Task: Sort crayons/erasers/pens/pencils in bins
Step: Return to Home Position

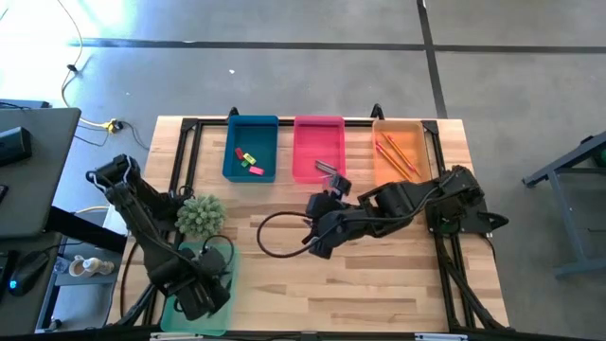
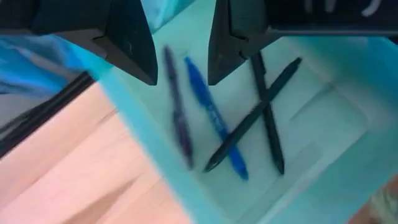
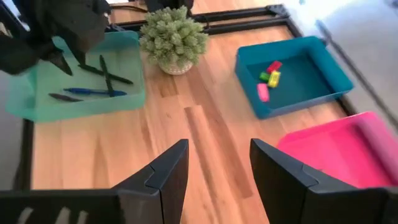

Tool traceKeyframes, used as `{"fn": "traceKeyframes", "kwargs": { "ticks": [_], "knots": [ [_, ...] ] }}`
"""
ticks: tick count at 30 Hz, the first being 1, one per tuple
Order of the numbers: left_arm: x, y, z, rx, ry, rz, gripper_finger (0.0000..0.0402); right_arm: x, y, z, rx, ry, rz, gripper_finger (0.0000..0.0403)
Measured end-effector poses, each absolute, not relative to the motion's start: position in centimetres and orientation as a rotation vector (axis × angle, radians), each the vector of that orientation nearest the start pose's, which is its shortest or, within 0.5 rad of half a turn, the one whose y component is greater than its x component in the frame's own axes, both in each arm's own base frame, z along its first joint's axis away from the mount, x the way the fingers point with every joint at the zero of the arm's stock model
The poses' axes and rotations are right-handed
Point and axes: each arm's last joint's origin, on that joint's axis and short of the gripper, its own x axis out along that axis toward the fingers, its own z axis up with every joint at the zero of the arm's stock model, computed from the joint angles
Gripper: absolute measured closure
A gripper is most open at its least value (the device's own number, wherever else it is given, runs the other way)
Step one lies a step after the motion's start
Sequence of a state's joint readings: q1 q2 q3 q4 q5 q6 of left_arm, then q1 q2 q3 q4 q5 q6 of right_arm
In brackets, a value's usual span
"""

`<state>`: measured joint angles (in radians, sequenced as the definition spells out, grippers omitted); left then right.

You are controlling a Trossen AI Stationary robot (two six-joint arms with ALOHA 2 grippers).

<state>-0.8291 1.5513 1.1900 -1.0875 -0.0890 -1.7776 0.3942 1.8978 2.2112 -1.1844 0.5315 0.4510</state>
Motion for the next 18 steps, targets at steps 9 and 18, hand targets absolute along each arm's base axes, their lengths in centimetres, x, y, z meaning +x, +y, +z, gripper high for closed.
{"fn": "traceKeyframes", "kwargs": {
  "ticks": [9, 18],
  "knots": [
    [19.5, -17.3, 28.8, -0.850, 0.907, 0.507, 0.0281, 33.5, 12.5, 43.0, -0.139, 0.746, -0.259, 0.0238],
    [19.5, -13.2, 33.8, -0.787, 0.452, 0.465, 0.0316, 31.7, 11.6, 44.0, -0.309, 0.800, -0.217, 0.0238]
  ]
}}
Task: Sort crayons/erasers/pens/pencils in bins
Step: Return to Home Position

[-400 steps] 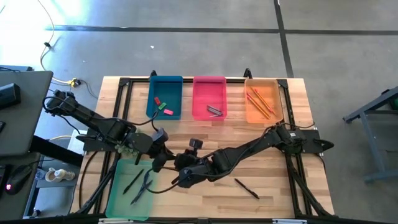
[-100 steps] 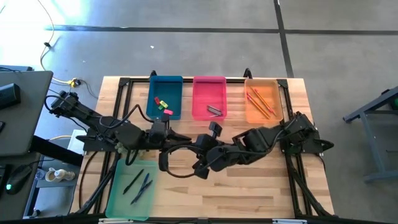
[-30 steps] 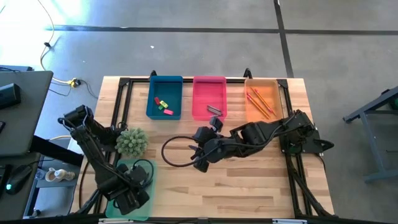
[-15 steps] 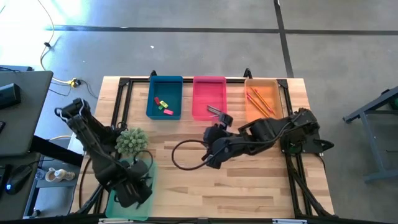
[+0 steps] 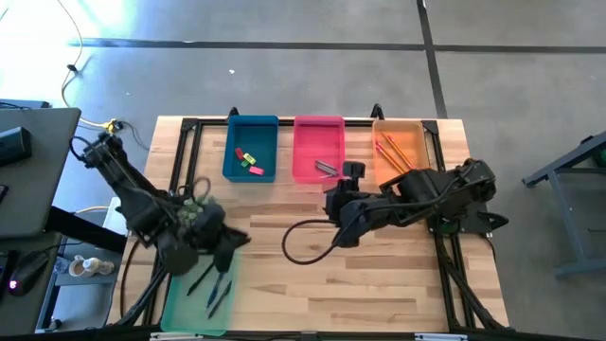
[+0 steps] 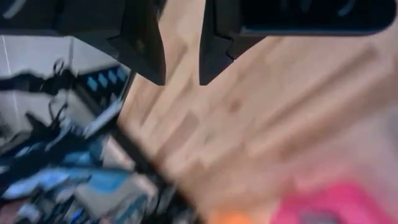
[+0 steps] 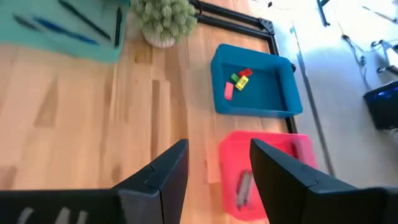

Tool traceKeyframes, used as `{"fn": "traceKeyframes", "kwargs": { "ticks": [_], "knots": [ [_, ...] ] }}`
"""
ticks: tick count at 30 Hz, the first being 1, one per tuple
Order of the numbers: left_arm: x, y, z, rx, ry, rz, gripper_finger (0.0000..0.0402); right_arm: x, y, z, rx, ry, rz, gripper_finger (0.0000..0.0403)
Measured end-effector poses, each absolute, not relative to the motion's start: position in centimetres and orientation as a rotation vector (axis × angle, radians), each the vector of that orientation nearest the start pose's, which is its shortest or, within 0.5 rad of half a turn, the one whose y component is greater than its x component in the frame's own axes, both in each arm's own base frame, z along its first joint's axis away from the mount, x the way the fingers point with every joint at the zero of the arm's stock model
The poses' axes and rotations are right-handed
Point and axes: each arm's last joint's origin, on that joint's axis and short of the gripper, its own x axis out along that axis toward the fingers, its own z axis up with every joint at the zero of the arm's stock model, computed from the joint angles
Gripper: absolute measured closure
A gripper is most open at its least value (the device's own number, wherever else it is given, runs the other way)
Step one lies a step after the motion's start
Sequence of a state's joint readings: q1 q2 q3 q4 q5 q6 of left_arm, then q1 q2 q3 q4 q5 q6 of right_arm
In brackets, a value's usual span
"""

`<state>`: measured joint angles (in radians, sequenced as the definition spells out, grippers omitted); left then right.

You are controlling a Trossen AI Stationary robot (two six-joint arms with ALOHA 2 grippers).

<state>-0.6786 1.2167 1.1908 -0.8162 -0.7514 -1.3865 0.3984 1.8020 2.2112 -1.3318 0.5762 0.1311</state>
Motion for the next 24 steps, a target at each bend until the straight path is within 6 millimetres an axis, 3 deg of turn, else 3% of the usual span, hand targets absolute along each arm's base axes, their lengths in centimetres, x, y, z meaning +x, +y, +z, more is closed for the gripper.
{"fn": "traceKeyframes", "kwargs": {
  "ticks": [6, 11, 19, 24],
  "knots": [
    [19.4, -10.2, 36.1, -0.700, 0.313, 0.487, 0.0352, 30.6, 10.3, 44.5, -0.407, 0.840, -0.228, 0.0238],
    [18.6, -7.8, 37.4, -0.632, 0.287, 0.499, 0.0394, 30.3, 8.4, 45.1, -0.386, 0.849, -0.276, 0.0239],
    [15.7, -4.4, 39.6, -0.539, 0.248, 0.455, 0.0400, 30.5, 5.0, 45.5, -0.315, 0.850, -0.383, 0.0257],
    [14.9, -2.9, 40.1, -0.456, 0.277, 0.390, 0.0401, 31.1, 2.9, 45.8, -0.217, 0.807, -0.470, 0.0269]
  ]
}}
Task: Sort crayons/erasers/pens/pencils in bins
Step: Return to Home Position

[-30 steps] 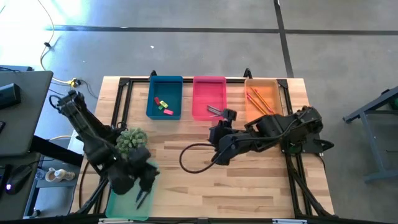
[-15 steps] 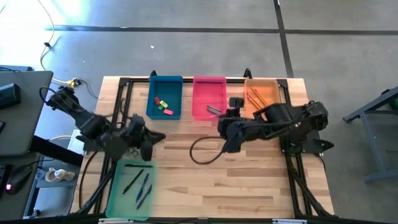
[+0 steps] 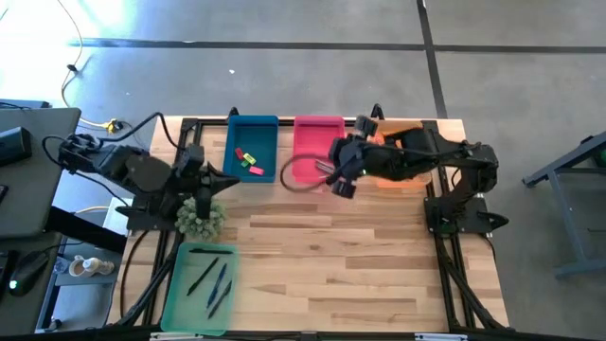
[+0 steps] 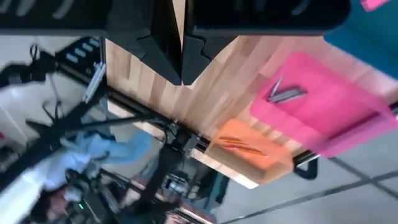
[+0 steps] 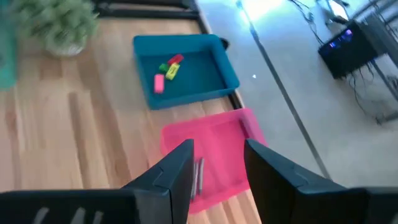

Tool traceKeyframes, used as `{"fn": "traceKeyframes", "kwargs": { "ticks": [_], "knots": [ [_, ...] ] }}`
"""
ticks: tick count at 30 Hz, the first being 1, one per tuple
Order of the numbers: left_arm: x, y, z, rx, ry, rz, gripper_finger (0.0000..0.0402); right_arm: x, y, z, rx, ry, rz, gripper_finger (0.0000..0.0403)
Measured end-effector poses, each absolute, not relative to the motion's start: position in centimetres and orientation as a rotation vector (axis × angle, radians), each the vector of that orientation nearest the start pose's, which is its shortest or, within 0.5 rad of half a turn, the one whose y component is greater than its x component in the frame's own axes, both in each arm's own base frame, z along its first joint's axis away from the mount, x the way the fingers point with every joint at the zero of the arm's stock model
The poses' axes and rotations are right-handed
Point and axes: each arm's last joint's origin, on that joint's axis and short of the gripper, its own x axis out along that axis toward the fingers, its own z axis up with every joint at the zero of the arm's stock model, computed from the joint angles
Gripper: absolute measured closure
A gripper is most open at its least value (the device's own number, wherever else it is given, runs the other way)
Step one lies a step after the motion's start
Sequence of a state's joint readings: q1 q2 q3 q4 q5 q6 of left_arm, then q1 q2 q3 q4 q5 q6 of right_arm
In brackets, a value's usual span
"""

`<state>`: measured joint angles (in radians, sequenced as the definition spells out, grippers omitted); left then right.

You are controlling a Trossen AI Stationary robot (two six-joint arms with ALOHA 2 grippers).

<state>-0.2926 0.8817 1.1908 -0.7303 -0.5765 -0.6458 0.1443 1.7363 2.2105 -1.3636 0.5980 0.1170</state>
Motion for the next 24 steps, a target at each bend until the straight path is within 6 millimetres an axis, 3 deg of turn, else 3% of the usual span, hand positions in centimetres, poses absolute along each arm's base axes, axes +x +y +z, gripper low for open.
{"fn": "traceKeyframes", "kwargs": {
  "ticks": [8, 13, 16, 24],
  "knots": [
    [16.4, -0.6, 41.8, -0.265, 0.206, 0.109, 0.0401, 31.9, -0.7, 47.6, -0.063, 0.609, -0.598, 0.0285],
    [15.8, 0.6, 41.6, -0.190, 0.211, 0.095, 0.0401, 32.3, -2.1, 48.2, 0.000, 0.528, -0.645, 0.0286],
    [14.9, 0.6, 39.9, -0.178, 0.192, 0.087, 0.0401, 32.2, -2.7, 48.2, 0.036, 0.513, -0.670, 0.0286],
    [11.8, 0.1, 33.1, -0.236, 0.048, -0.048, 0.0401, 32.2, -3.0, 48.3, 0.082, 0.490, -0.695, 0.0286]
  ]
}}
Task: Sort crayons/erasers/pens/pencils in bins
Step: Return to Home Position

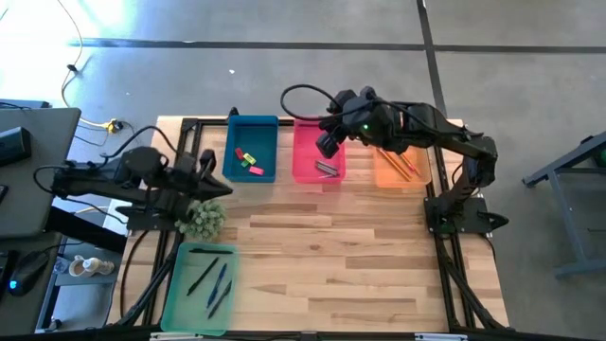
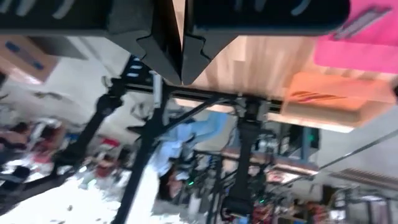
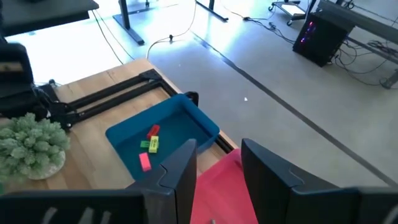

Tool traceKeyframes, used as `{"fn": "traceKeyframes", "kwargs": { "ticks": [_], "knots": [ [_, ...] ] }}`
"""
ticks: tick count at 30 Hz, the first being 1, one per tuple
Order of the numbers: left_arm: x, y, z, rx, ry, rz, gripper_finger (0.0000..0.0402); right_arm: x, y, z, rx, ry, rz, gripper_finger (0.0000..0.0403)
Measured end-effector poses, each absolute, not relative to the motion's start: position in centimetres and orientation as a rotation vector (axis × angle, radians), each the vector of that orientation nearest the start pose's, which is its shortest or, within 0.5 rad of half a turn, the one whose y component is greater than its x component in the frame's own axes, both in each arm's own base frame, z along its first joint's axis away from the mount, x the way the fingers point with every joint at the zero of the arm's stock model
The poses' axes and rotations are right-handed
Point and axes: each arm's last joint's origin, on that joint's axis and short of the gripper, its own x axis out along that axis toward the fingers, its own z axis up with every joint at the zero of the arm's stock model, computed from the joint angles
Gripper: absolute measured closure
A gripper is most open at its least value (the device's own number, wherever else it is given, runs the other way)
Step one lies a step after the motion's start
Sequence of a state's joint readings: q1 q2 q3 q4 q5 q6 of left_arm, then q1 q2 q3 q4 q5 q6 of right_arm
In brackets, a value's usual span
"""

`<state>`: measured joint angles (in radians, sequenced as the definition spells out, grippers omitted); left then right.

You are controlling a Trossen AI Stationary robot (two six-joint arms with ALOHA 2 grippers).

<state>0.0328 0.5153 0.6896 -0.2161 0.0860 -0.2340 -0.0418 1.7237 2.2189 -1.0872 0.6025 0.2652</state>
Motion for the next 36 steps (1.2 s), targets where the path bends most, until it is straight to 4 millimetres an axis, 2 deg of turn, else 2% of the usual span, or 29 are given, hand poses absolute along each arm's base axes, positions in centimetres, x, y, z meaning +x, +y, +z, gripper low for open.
{"fn": "traceKeyframes", "kwargs": {
  "ticks": [6, 12, 17, 19, 22, 25, 28, 31, 36],
  "knots": [
    [9.5, 0.0, 28.1, -0.277, -0.010, -0.062, 0.0401, 32.0, -3.0, 48.6, 0.098, 0.471, -0.698, 0.0286],
    [7.6, 0.0, 24.6, -0.262, -0.108, -0.080, 0.0401, 29.8, -3.1, 50.1, 0.143, 0.405, -0.712, 0.0286],
    [8.1, 0.0, 22.3, -0.249, -0.114, -0.091, 0.0401, 26.5, -2.9, 52.2, 0.163, 0.336, -0.717, 0.0286],
    [8.5, -0.1, 22.0, -0.244, -0.144, -0.122, 0.0401, 24.9, -2.8, 52.9, 0.169, 0.316, -0.715, 0.0286],
    [9.1, -0.1, 20.5, -0.254, -0.113, -0.120, 0.0401, 22.4, -2.7, 53.6, 0.165, 0.313, -0.724, 0.0286],
    [9.3, -0.1, 19.7, -0.255, -0.159, -0.115, 0.0401, 19.7, -2.7, 54.0, 0.154, 0.339, -0.747, 0.0286],
    [9.7, 0.0, 18.5, -0.287, -0.181, -0.092, 0.0401, 17.3, -2.6, 53.8, 0.141, 0.375, -0.794, 0.0286],
    [9.7, 0.1, 18.5, -0.300, -0.182, -0.073, 0.0401, 15.2, -2.6, 53.0, 0.131, 0.428, -0.834, 0.0286],
    [9.7, 0.1, 18.5, -0.302, -0.181, -0.058, 0.0401, 13.0, -1.8, 49.5, 0.128, 0.493, -0.832, 0.0286]
  ]
}}
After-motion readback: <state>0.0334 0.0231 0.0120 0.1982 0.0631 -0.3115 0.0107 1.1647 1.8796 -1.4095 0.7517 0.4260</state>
